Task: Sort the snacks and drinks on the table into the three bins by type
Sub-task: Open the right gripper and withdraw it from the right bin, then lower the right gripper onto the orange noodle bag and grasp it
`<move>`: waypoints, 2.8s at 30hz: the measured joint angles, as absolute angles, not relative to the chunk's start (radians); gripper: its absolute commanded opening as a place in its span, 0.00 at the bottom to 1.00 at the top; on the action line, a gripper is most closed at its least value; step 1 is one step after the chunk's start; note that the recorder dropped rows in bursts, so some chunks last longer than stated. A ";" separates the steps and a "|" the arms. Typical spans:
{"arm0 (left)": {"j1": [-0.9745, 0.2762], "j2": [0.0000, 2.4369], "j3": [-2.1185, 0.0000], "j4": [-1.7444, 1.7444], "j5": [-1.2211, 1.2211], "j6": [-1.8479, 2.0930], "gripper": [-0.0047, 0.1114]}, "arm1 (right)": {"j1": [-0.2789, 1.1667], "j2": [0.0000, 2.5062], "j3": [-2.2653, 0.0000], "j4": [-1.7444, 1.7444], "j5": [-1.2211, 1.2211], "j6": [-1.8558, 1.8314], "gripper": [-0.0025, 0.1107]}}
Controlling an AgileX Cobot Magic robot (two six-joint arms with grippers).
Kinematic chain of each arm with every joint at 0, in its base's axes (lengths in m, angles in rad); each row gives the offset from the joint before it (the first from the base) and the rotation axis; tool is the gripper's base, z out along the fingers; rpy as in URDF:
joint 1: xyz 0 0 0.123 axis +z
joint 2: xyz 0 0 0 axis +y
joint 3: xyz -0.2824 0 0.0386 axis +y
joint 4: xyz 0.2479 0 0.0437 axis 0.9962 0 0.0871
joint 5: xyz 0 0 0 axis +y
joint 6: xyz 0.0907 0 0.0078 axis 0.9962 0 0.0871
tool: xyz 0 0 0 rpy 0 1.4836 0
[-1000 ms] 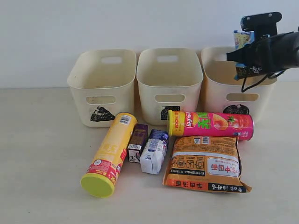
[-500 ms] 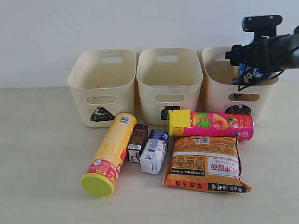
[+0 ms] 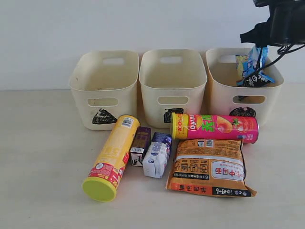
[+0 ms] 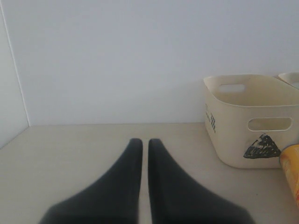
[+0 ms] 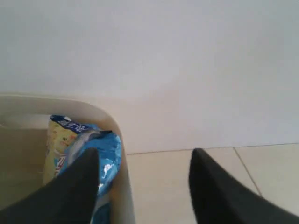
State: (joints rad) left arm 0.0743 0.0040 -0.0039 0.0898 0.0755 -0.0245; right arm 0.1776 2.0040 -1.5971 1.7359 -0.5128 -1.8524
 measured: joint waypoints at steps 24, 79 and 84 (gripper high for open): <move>0.074 0.004 -0.004 0.090 0.076 -0.025 0.07 | 0.341 1.861 -1.430 1.749 -0.756 -2.008 0.02; 0.074 0.004 -0.004 0.090 0.076 -0.025 0.07 | -0.151 1.787 -0.690 1.486 0.870 -1.299 0.70; 0.074 0.004 -0.004 0.090 0.076 -0.025 0.07 | -0.151 1.926 -0.707 1.557 0.834 -1.382 0.70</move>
